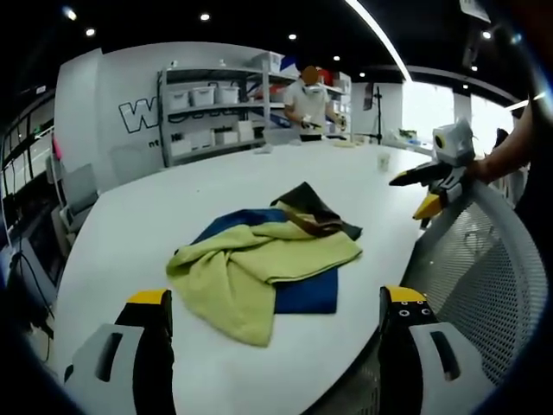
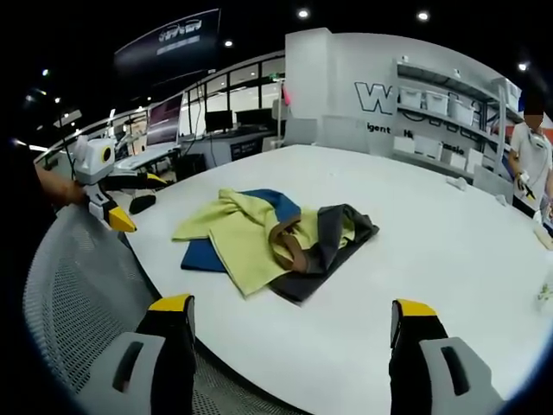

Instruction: Fold the garment on the visible template until the final outline fits inside the template.

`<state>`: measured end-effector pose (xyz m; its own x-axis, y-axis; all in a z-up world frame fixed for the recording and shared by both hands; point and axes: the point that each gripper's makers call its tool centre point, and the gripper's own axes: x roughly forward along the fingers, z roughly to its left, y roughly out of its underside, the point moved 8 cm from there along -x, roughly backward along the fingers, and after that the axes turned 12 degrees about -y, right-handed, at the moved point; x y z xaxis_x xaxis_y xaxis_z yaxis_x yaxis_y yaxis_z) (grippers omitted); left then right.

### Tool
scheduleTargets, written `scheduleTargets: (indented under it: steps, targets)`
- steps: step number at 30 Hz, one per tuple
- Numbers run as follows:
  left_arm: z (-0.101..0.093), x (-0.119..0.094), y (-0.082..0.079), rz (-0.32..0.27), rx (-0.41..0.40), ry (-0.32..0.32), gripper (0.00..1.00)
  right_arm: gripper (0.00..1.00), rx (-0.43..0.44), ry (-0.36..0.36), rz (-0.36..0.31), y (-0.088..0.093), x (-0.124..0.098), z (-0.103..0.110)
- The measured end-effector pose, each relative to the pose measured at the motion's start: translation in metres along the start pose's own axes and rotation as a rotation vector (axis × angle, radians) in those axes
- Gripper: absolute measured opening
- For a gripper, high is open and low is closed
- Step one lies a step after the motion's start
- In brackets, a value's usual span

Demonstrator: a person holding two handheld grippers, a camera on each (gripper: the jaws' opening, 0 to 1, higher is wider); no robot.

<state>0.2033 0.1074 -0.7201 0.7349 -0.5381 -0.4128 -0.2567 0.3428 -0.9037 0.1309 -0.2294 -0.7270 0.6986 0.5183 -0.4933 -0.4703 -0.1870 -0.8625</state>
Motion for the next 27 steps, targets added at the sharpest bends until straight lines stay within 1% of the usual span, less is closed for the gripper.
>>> scheduleTargets:
  steps: [5,8,11,13,18,27]
  targets:
    - [0.0015,0.0002,-0.0010,-0.005,-0.010,-0.007,0.96,0.94,-0.003,0.006,-0.004,-0.0006,-0.0005,-0.0008]
    - [0.0006,0.0008,-0.0010,-0.003,-0.003,0.000,0.96,0.93,-0.003,0.006,-0.005,-0.0006,-0.0003,-0.0011]
    - [0.0002,0.0012,-0.0008,0.001,-0.001,0.003,0.96,0.91,-0.010,0.003,-0.009,-0.0012,-0.0001,-0.0014]
    - [0.0001,0.0014,-0.0010,0.001,-0.002,0.005,0.96,0.88,-0.031,-0.003,-0.018,-0.0027,-0.0001,-0.0009]
    - [-0.0011,0.0012,-0.0008,0.009,-0.005,0.016,0.91,0.85,-0.048,-0.002,-0.036,-0.0043,-0.0009,-0.0014]
    - [-0.0010,0.0009,-0.0015,0.006,-0.003,0.011,0.92,0.83,-0.051,0.000,-0.032,-0.0042,-0.0012,-0.0016]
